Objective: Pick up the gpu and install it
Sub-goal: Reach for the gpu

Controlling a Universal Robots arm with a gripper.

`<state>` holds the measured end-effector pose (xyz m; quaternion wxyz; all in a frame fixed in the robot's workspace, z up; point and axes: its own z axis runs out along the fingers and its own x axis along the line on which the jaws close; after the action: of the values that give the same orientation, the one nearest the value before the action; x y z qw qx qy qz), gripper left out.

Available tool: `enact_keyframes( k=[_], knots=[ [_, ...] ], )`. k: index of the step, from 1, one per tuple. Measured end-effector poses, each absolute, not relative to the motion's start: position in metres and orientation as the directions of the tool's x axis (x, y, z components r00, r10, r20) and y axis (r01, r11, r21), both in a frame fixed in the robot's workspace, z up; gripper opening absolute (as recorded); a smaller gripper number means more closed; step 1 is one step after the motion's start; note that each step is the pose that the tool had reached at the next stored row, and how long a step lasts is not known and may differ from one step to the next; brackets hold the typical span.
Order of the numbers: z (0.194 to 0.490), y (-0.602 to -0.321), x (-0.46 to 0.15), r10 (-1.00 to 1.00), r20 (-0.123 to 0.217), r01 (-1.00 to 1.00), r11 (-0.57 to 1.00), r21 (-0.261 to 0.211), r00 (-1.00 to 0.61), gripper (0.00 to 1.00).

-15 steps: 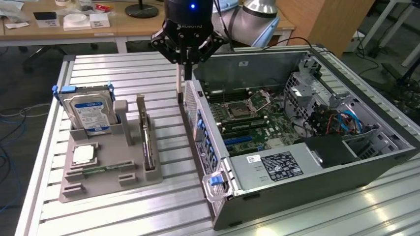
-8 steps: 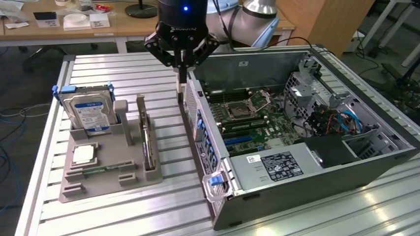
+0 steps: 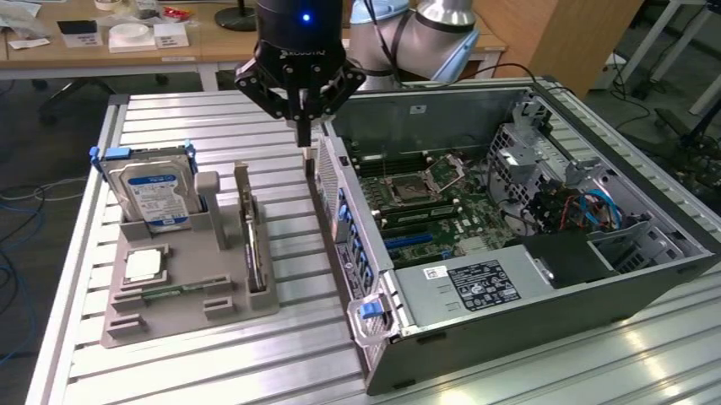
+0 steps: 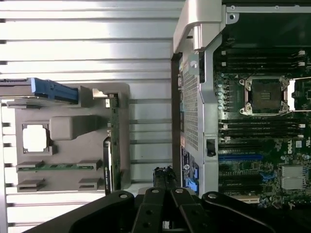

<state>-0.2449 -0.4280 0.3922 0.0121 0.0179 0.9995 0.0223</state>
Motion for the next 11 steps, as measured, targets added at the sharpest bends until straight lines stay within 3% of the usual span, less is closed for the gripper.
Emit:
enact_keyframes(
  k=[11],
  knots=[
    [0.392, -0.429, -0.273, 0.015, -0.023, 0.014, 0.999, 0.045, -1.0, 0.11]
  ],
)
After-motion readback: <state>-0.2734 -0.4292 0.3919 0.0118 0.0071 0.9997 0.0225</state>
